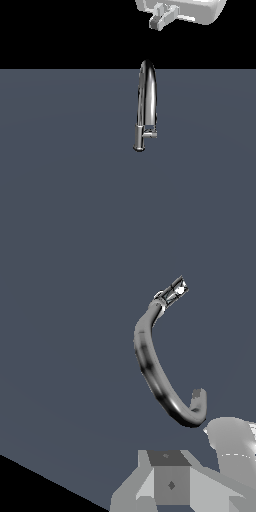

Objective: Turn on the faucet by rotating a designated handle.

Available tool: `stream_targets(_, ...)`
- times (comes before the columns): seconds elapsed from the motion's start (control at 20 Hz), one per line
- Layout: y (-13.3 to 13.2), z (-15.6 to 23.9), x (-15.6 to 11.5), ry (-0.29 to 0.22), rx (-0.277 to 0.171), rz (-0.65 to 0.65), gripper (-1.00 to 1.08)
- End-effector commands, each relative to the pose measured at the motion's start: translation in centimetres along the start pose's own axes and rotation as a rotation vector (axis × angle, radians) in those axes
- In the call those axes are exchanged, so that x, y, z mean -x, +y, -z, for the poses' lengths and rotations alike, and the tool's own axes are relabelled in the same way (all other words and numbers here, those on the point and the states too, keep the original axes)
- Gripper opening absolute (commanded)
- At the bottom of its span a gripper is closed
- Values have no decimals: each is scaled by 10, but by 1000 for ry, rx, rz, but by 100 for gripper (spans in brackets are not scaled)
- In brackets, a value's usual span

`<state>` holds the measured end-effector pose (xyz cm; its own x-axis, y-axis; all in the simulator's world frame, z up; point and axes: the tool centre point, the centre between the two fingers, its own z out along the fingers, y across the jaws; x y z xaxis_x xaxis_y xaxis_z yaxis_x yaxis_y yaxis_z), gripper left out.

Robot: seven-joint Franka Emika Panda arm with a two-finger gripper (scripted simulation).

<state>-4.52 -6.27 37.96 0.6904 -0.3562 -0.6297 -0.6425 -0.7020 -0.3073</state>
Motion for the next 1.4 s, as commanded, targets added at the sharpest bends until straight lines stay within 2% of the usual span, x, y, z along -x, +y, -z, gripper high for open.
stream_targets(0.0,0,-2,-17,-41,-40,-38,-100)
stream_targets(0.65,10,-30,-111,-277,-268,-253,-100)
stream_targets(1.05,24,-66,-171,-449,-434,-412,-100)
stream_targets(1.35,34,-96,-205,-559,-541,-517,-100)
